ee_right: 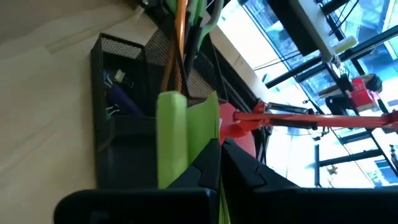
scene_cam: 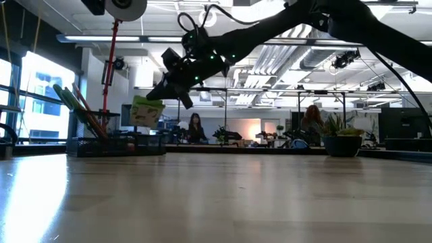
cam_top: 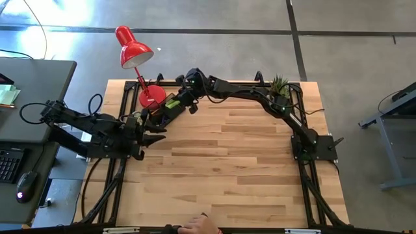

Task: Pick and place office supplies into organizer
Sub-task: Put the green sticky notes into the desk organizer

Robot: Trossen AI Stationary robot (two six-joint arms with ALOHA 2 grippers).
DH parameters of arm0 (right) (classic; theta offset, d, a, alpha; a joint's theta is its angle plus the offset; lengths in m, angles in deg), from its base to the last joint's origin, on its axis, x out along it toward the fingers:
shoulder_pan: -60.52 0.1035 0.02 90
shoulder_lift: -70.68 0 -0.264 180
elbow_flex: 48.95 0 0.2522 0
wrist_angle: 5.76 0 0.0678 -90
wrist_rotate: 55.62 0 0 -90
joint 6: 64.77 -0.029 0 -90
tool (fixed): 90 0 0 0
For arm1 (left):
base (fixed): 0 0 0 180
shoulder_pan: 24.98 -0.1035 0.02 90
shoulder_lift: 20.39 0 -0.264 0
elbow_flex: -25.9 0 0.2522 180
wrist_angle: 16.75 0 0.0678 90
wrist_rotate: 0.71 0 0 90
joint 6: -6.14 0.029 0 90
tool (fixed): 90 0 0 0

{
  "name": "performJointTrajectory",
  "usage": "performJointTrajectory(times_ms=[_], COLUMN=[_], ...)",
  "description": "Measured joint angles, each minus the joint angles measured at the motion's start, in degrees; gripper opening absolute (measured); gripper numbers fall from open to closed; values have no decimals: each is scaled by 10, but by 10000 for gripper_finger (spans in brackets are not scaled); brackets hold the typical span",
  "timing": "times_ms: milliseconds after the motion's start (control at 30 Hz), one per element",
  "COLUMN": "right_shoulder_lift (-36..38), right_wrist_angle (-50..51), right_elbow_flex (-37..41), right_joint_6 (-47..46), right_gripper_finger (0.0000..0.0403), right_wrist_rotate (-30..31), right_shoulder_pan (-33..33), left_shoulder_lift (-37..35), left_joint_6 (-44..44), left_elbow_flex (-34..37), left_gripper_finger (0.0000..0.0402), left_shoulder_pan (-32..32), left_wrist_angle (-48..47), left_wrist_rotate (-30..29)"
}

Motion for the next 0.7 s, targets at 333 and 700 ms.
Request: performJointTrajectory(times_ms=[333,700], right_shoulder_lift=[-14,-35], right_wrist_angle=[-17,-48], right_elbow_flex=[0,1], right_joint_6=[0,-4], right_gripper_finger=[0,0], right_wrist_rotate=[-2,2], right_shoulder_pan=[0,0], left_shoulder_lift=[0,0], left_joint_6=[0,6], left_elbow_flex=[0,0], left_gripper_finger=[97,97], left_shoulder_pan=[0,0], left_wrist_angle=[0,0], left_wrist_rotate=[0,-2])
